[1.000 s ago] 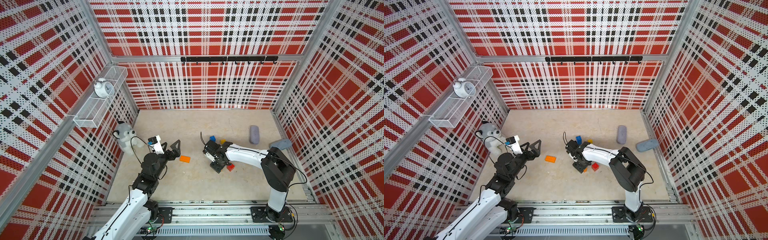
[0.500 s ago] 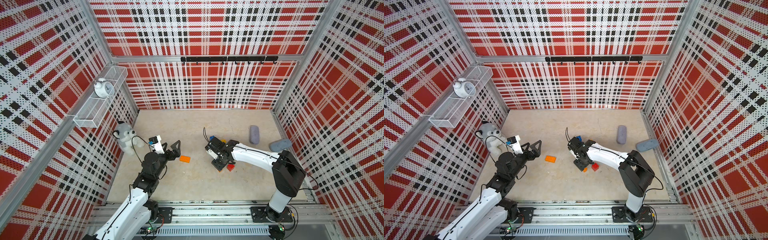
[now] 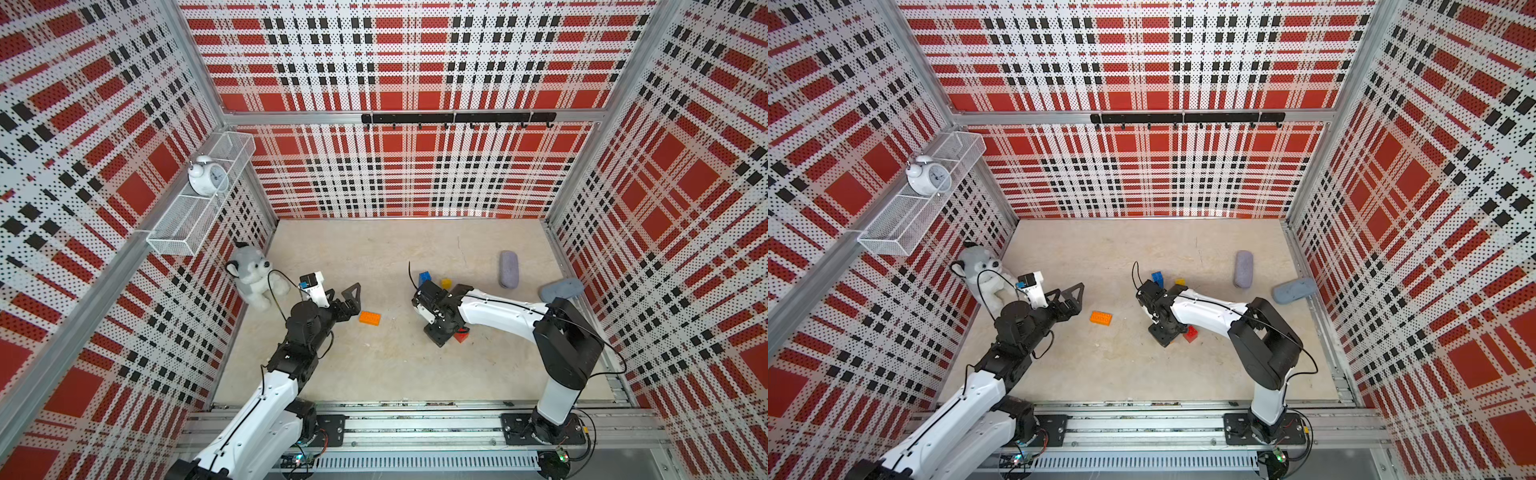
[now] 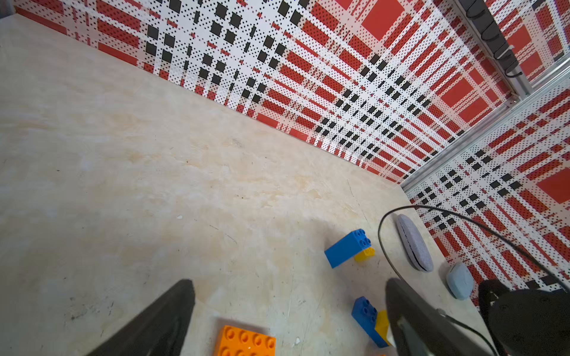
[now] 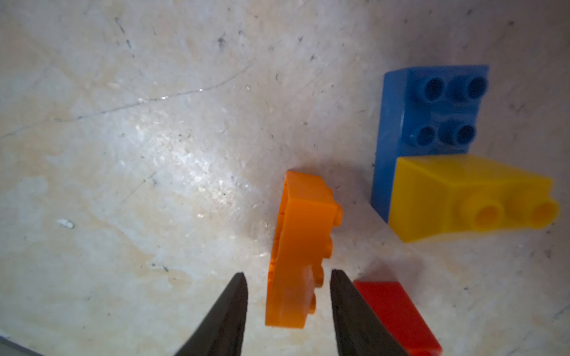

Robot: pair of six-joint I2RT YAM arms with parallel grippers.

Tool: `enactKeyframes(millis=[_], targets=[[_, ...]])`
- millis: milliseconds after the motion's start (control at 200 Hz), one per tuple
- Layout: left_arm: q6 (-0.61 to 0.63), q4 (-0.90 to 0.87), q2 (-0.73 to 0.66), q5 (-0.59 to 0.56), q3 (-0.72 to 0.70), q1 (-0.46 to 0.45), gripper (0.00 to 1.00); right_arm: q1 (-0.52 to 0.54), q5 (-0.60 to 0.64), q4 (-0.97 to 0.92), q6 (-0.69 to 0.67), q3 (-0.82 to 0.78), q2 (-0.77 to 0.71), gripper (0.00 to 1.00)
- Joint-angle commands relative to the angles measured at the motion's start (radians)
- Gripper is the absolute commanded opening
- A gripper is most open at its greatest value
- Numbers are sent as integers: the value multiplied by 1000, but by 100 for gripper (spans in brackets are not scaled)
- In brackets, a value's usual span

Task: Assemble a fork with lego
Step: Pick up the lego brick from the center of the board.

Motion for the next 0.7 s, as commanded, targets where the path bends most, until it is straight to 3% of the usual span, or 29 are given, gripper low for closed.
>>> enactKeyframes(millis=[0,120,261,441,696], targets=[[15,-11,-18,1,10,8,98,11,21,15,9,26,24,37],[17,-13,-23,1,5,8,98,25,51,-4,3,44,32,25],[24,-29,-35,-1,3,32,98,46,130,-42,-10,81,47,18],[7,-101,-77,-32,11,68,98,109,360,-88,-53,204,125,18],[-6,-193,-155,-3,33,199,98,192,631,-111,-90,360,284,20]])
